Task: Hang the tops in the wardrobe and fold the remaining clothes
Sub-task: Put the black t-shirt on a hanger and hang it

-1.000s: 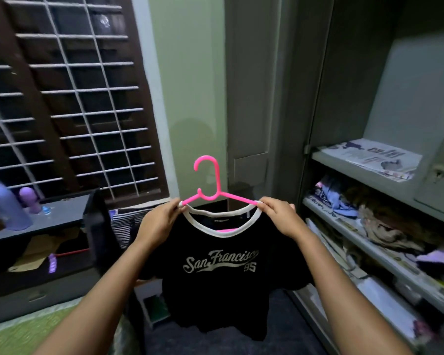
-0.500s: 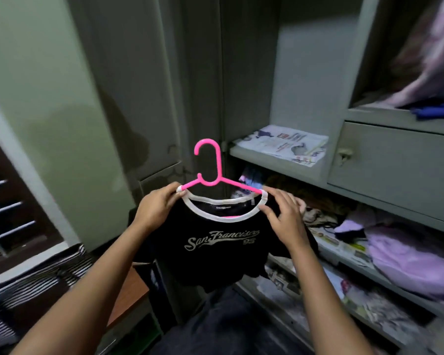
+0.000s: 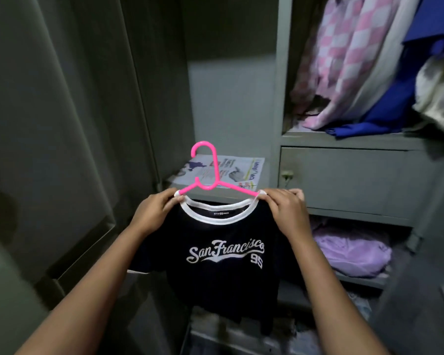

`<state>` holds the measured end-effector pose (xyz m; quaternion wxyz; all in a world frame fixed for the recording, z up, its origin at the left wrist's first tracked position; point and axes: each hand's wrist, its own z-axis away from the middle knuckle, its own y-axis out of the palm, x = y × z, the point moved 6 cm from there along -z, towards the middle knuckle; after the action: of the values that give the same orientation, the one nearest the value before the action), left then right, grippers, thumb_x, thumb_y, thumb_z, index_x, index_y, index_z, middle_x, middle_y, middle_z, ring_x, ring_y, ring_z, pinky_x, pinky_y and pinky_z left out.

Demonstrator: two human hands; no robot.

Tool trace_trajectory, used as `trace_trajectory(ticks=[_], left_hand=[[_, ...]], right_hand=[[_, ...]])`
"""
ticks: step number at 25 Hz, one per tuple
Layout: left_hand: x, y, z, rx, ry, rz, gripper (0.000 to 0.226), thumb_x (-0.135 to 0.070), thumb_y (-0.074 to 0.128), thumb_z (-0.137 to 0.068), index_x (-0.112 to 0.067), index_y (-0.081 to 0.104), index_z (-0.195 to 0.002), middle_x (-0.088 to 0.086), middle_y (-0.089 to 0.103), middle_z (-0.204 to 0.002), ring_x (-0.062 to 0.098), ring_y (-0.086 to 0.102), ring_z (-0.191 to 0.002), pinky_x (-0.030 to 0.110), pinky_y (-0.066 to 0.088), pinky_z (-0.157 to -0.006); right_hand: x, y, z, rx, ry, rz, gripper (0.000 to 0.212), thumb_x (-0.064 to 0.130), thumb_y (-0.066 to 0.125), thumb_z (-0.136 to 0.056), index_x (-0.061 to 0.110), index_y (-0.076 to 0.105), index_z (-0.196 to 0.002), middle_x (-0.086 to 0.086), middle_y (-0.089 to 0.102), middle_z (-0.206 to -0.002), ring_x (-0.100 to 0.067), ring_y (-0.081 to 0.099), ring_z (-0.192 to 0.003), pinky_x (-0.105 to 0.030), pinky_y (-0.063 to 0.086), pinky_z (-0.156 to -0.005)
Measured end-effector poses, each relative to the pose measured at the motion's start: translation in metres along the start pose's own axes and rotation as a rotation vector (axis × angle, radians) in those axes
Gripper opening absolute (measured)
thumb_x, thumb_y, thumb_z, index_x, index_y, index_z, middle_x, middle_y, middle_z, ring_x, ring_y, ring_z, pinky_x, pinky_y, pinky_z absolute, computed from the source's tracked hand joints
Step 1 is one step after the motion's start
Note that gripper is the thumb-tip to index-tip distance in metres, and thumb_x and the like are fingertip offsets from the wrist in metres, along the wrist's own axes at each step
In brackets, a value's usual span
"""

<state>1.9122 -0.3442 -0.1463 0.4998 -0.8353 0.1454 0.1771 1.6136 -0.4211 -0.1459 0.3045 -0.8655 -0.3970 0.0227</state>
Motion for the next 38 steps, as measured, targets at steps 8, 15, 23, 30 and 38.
trace_trajectory(ticks=[8, 15, 23, 30, 38], left_hand=[[-0.006, 0.019, -0.061, 0.123, 0.205, 0.087, 0.044, -0.064, 0.037, -0.088, -0.026, 0.058, -0.088, -0.007, 0.061, -0.079, 0.018, 0.061, -0.085, 0.038, 0.044, -0.076], [-0.093, 0.033, -0.101, -0.054, 0.461, -0.030, 0.052, -0.062, 0.021, -0.089, -0.018, 0.050, -0.085, 0.006, 0.063, -0.084, 0.032, 0.059, -0.085, 0.042, 0.047, -0.068], [-0.201, -0.022, -0.163, -0.190, 0.644, 0.176, 0.042, -0.058, 0.040, -0.091, -0.023, 0.061, -0.099, -0.004, 0.065, -0.095, 0.021, 0.060, -0.093, 0.034, 0.033, -0.078], [-0.249, -0.075, -0.212, -0.348, 0.562, 0.261, 0.039, -0.055, 0.035, -0.096, -0.025, 0.055, -0.112, -0.007, 0.057, -0.117, 0.015, 0.047, -0.115, 0.035, 0.022, -0.089], [-0.294, -0.088, -0.255, -0.487, 0.614, 0.301, 0.043, -0.051, 0.039, -0.096, -0.020, 0.050, -0.124, -0.004, 0.051, -0.128, 0.016, 0.042, -0.124, 0.037, 0.024, -0.102]], right_hand=[[-0.044, -0.009, 0.002, 0.268, 0.422, -0.201, 0.012, 0.029, 0.052, -0.096, 0.036, 0.053, -0.086, 0.010, 0.059, -0.084, -0.022, 0.058, -0.095, -0.046, 0.037, -0.095], [-0.052, -0.067, -0.005, 0.082, 0.545, -0.088, 0.017, 0.056, 0.053, -0.087, 0.039, 0.056, -0.085, 0.014, 0.064, -0.086, -0.015, 0.057, -0.093, -0.051, 0.040, -0.094], [-0.013, -0.191, -0.028, -0.380, 0.527, 0.449, 0.025, 0.039, 0.056, -0.091, 0.022, 0.069, -0.105, -0.002, 0.070, -0.104, -0.027, 0.061, -0.101, -0.036, 0.031, -0.077], [0.038, -0.308, -0.077, -0.613, 0.670, 0.688, 0.033, 0.045, 0.053, -0.093, 0.023, 0.068, -0.112, -0.020, 0.068, -0.102, -0.038, 0.061, -0.096, -0.039, 0.037, -0.083], [0.026, -0.340, -0.199, -0.726, 0.628, 0.819, 0.031, 0.040, 0.052, -0.095, 0.018, 0.068, -0.110, -0.018, 0.067, -0.101, -0.036, 0.060, -0.096, -0.038, 0.034, -0.082]])
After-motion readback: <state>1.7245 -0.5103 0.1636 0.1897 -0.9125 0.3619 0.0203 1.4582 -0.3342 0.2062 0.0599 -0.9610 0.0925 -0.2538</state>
